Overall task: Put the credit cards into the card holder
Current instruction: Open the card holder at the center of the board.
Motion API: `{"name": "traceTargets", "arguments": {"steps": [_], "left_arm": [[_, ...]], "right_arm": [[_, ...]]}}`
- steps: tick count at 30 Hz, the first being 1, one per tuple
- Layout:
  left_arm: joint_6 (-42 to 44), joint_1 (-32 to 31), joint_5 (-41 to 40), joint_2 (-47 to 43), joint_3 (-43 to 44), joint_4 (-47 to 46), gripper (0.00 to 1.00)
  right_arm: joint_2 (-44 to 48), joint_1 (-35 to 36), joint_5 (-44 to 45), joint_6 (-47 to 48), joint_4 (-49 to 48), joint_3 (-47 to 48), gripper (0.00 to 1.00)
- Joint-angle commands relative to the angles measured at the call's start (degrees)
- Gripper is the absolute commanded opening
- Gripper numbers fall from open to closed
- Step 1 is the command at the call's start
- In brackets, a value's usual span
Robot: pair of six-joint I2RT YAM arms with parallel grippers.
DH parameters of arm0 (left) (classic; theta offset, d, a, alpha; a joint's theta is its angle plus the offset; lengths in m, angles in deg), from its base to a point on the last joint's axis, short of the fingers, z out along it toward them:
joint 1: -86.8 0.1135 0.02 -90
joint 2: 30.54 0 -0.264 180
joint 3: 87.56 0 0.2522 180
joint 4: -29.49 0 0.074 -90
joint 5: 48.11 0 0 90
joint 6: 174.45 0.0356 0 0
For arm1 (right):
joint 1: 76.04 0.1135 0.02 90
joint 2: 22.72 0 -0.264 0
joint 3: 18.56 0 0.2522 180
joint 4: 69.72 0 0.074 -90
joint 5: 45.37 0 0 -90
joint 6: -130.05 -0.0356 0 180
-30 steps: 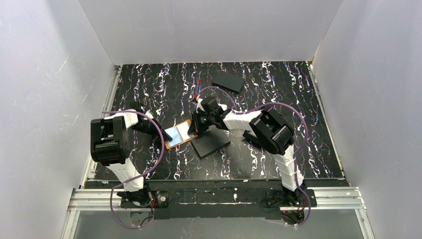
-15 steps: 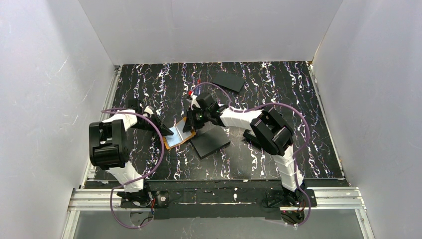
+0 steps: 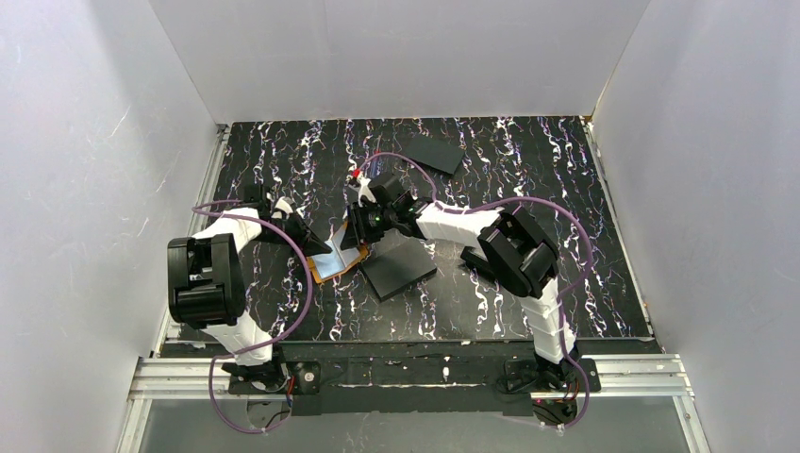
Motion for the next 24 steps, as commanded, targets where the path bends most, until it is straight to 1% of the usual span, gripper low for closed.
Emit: {"name": "traceTargets", "arguments": {"steps": [1,6,11,20,24], "left_arm": [[-0.4,-1.0,1.0,-2.3,1.5,0.5,0.00],[-1.1,-2.7,0.7,0.4,2.6,-0.2,0.00],[-1.2,-3.2,-2.1,3.5,4.4,0.5,0.00],[0.8,-2.9,-12.2,5.4,5.1,7.3,0.00],[1.4,-2.4,-15.4,6.5,5.2,9.1,0.00]], "right_arm": [[3.9,0.7,-0.9,1.1,0.4,3.2,0.36],[3.1,0.9,-1.2,0.9,0.5,4.5,0.38],[-0.2,1.2,-1.6,0.3,-0.1,7.8,0.38],[-7.0,0.9,-1.6,-1.2,-2.8,11.2,0.26],[-7.4,-0.3,-1.8,-3.0,-6.2,7.9,0.22]]}}
